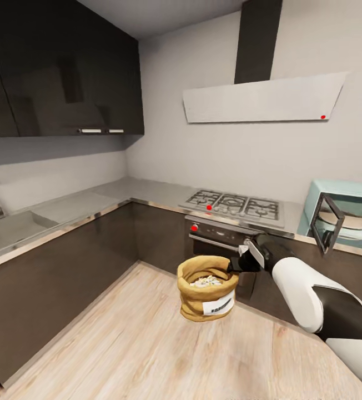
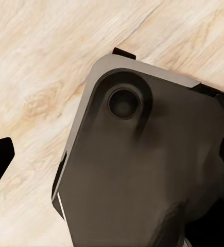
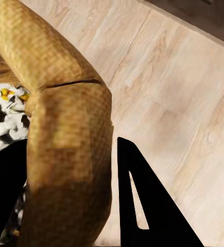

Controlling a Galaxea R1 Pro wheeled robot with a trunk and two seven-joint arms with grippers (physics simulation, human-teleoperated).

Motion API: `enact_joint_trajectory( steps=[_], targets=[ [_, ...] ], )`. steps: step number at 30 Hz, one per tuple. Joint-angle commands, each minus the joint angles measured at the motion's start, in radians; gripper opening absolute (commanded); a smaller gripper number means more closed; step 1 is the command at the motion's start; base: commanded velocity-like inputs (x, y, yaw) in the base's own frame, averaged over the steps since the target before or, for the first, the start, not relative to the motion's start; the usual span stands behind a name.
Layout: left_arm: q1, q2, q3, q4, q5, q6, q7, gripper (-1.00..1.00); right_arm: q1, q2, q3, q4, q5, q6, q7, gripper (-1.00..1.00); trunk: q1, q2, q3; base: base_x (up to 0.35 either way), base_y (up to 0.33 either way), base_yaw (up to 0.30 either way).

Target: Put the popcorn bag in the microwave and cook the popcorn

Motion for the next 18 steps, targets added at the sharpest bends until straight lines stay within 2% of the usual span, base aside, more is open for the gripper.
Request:
enact_joint_trajectory(
  steps=[1,2,4,15,18],
  targets=[
    [-0.001,0.000,0.001,-0.001,0.003,-0.002,0.000,1.00,-0.001,-0.005,-0.062,-0.001,0.010,-0.001,0.007,-1.00,0.000,-0.001,-0.001,0.000,0.000,-0.277],
    [0.000,0.000,0.001,-0.001,0.003,-0.002,0.000,1.00,-0.001,-0.007,-0.087,-0.001,0.011,-0.002,0.007,-1.00,0.000,-0.001,0.000,0.000,0.000,-0.277],
    [-0.001,0.000,0.001,-0.001,0.003,-0.002,0.000,1.00,-0.001,-0.008,-0.100,-0.001,0.011,-0.003,0.006,-1.00,0.000,-0.001,0.001,0.000,0.000,-0.277],
    [0.000,0.000,0.001,-0.001,0.003,-0.002,0.000,1.00,-0.001,-0.009,-0.106,0.035,0.012,-0.028,-0.004,-1.00,0.000,-0.001,0.007,0.000,0.000,-0.277],
    [0.000,0.000,0.001,-0.001,0.003,-0.002,0.000,1.00,-0.001,-0.028,-0.106,0.042,0.011,-0.033,-0.004,-1.00,0.000,-0.001,0.008,0.000,0.000,-0.277]
  ],
)
